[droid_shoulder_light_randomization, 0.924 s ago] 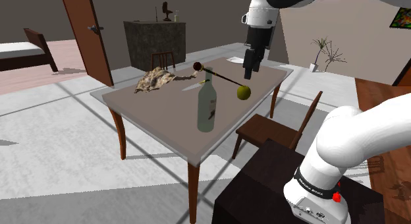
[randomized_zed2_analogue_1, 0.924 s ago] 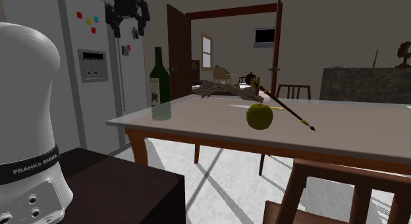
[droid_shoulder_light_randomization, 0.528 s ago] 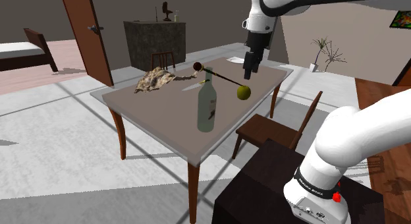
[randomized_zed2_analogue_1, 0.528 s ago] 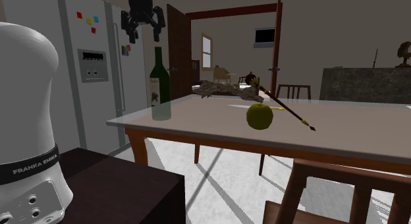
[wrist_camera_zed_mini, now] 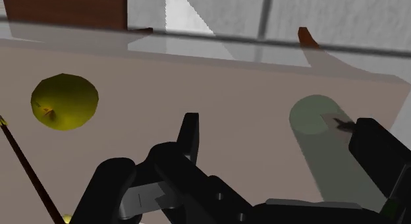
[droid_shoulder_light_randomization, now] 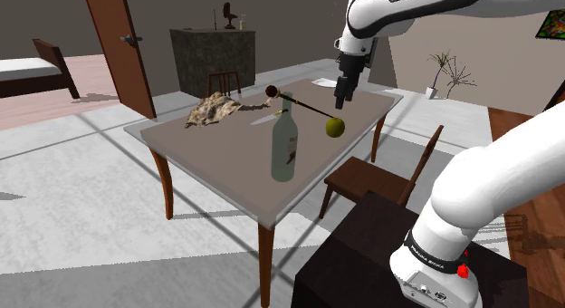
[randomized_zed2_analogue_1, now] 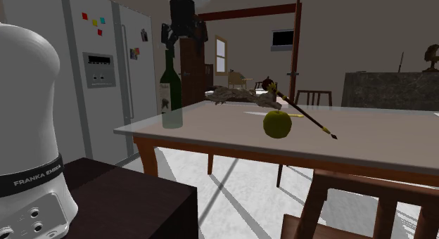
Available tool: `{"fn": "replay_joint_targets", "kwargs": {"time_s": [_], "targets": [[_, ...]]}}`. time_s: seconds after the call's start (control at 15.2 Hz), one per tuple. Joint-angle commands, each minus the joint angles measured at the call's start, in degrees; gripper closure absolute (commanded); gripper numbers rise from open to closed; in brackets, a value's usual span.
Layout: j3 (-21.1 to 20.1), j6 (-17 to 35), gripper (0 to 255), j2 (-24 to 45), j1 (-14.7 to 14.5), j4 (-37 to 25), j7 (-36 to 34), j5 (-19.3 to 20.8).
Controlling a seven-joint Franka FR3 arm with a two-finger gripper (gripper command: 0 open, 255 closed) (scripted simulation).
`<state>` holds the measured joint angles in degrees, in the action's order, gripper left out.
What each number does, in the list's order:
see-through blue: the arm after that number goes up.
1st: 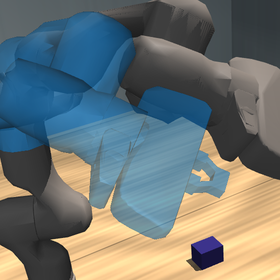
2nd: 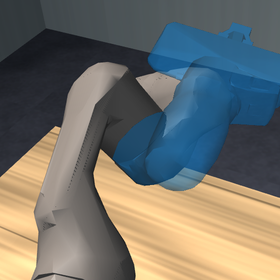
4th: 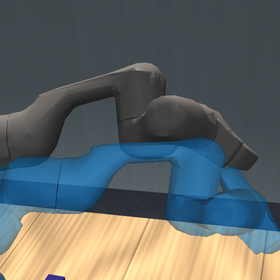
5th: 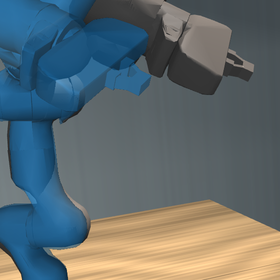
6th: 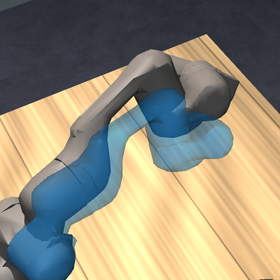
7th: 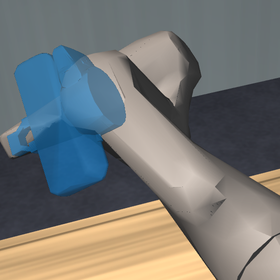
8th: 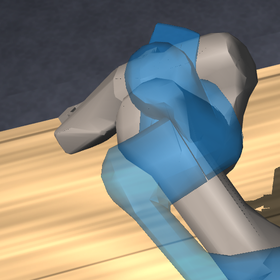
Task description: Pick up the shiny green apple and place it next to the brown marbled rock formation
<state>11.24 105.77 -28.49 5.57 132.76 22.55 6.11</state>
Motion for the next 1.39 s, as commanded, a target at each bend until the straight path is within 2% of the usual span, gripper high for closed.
{"fn": "replay_joint_targets", "kwargs": {"time_s": [0.0, 0.33, 0.59, 0.99, 1.32], "targets": [[2.1, 2.48, 0, 3.31, 0.48, -1.18, 2.35, 0.13], [6.94, 7.12, 0, 12.08, 1.39, -5.79, 8.42, -1.15], [10.39, 9.96, 0, 19.89, 2.15, -10.76, 13.8, -3.87], [13.94, 12.12, 0, 32.8, 4.51, -20.49, 22.47, -10.58], [14.72, 11.61, 0, 44.28, 8.49, -30.97, 29.04, -17.1]]}}
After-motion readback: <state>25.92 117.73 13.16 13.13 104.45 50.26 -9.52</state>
